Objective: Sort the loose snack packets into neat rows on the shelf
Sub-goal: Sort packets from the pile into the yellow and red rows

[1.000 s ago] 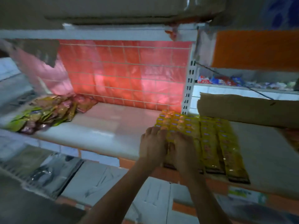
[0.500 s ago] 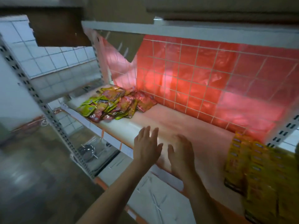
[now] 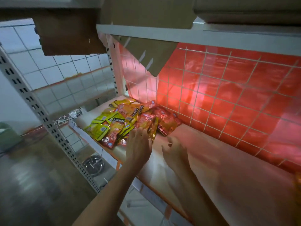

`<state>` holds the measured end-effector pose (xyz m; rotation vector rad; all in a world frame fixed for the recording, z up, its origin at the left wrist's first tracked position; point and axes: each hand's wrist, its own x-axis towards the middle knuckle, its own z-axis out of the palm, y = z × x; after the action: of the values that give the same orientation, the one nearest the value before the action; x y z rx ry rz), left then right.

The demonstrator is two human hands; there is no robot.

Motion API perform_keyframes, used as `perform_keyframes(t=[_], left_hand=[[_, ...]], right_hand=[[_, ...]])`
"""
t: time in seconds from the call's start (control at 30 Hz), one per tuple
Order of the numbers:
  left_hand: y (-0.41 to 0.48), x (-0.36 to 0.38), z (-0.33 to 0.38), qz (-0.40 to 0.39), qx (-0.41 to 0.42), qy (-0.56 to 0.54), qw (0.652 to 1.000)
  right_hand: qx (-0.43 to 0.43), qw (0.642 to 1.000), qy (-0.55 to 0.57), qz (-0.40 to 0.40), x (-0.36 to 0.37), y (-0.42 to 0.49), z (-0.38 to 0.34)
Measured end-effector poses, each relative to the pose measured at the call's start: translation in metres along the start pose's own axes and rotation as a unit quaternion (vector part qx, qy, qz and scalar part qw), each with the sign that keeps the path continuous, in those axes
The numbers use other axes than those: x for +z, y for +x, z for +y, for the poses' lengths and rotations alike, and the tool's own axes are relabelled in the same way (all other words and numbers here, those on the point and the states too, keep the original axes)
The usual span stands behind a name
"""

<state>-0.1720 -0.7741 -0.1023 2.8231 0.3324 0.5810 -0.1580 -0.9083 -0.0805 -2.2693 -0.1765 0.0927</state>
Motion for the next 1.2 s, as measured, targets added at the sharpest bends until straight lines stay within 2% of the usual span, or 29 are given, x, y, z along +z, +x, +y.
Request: perform_keyframes(t=[0.1, 0.2, 0.33, 0.47, 0.57, 0.67, 0.77, 0.83, 0.93, 1.07, 1.2], left_hand=[[0.03, 0.001, -0.015, 0.012, 0.025, -0.021, 0.999], [0.054, -0.001, -0.031, -0.012, 0.053, -0.006, 0.998], [0.076, 0.01, -0.05, -0.047, 0.091, 0.001, 0.995], [0.08, 0.013, -0.056, -0.068, 0.109, -0.002, 0.992], [0.083, 0.013, -0.058, -0.081, 0.126, -0.024, 0.988], [0.087, 0.014, -0.06, -0.088, 0.147, -0.075, 0.982], [0.091, 0.013, -0.057, -0.118, 0.18, -0.13, 0.968], [0.091, 0.009, -0.052, -0.145, 0.185, -0.177, 0.956], [0.089, 0.002, -0.039, -0.143, 0.186, -0.283, 0.93], [0.086, -0.002, -0.02, -0.151, 0.125, -0.398, 0.896], [0.081, 0.001, 0.001, -0.212, 0.05, -0.482, 0.849]], right_hand=[[0.031, 0.999, 0.022, 0.031, 0.023, 0.026, -0.017], [0.069, 0.995, 0.024, 0.065, 0.044, 0.047, -0.033], [0.074, 0.991, 0.003, 0.115, 0.066, 0.065, -0.049], [0.126, 0.977, 0.081, 0.149, 0.073, 0.071, -0.059], [0.175, 0.961, 0.167, 0.132, 0.074, 0.068, -0.064], [0.188, 0.948, 0.228, 0.119, 0.087, 0.072, -0.047], [0.2, 0.933, 0.259, 0.15, 0.092, 0.077, -0.021], [0.189, 0.91, 0.315, 0.194, 0.077, 0.065, -0.042], [0.17, 0.874, 0.379, 0.254, 0.059, 0.055, -0.047], [0.142, 0.857, 0.405, 0.286, 0.036, 0.038, -0.046], [0.152, 0.838, 0.397, 0.343, 0.017, 0.02, -0.026]])
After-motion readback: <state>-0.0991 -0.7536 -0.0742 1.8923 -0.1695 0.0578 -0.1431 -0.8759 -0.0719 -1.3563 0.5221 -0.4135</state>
